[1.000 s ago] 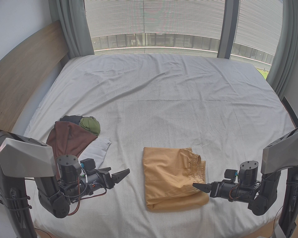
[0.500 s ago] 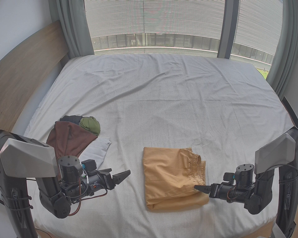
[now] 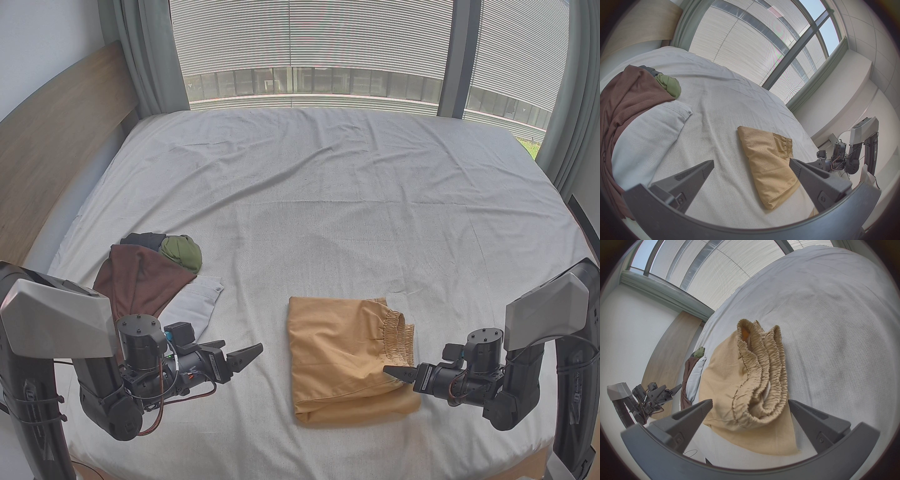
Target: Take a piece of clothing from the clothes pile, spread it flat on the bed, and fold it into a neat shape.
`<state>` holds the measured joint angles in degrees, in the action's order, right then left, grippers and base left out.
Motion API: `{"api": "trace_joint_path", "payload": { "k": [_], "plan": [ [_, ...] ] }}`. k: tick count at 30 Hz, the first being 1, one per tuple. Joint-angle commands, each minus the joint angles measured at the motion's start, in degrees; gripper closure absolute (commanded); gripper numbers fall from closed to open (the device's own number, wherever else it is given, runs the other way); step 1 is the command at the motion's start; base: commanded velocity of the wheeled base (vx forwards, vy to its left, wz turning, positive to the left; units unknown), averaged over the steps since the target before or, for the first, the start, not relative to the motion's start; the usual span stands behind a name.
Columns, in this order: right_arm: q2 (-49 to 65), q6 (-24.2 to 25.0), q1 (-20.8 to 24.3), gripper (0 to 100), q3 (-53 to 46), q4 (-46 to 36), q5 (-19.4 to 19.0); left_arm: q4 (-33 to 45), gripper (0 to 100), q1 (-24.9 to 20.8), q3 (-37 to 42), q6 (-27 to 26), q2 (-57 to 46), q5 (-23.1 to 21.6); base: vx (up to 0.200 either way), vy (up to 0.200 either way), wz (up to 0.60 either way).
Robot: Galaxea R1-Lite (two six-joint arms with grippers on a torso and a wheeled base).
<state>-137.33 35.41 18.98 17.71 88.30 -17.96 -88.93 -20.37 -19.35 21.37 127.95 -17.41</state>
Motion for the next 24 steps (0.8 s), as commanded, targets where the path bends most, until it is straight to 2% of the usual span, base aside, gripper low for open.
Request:
{"api": "trace_joint_path", "payload": {
  "k": [1, 3, 4, 14, 24],
  "plan": [
    [-0.49, 0.45, 0.71, 0, 1.27, 0.03, 0.03, -0.01, 0, -0.02, 0.01, -0.01, 0.02, 0.01, 0.0, 0.0, 0.0],
    [-0.49, 0.62, 0.79, 0, 1.97, 0.03, 0.11, -0.01, 0, -0.02, -0.08, -0.01, 0.02, 0.01, 0.0, 0.0, 0.0],
    [-0.49, 0.89, 0.79, 100, 2.24, 0.03, 0.11, -0.01, 0, -0.02, -0.17, -0.01, 0.1, 0.01, 0.0, 0.0, 0.0],
    [0.31, 1.59, 1.23, 100, 1.71, 0.03, 0.29, -0.01, 0, -0.02, -0.08, -0.01, 0.54, 0.01, 0.0, 0.0, 0.0],
    [-0.57, -1.66, 0.88, 100, 1.18, 0.03, 0.29, -0.01, 0, -0.11, 0.01, 0.08, 0.9, 0.01, 0.0, 0.0, 0.0]
  ]
}}
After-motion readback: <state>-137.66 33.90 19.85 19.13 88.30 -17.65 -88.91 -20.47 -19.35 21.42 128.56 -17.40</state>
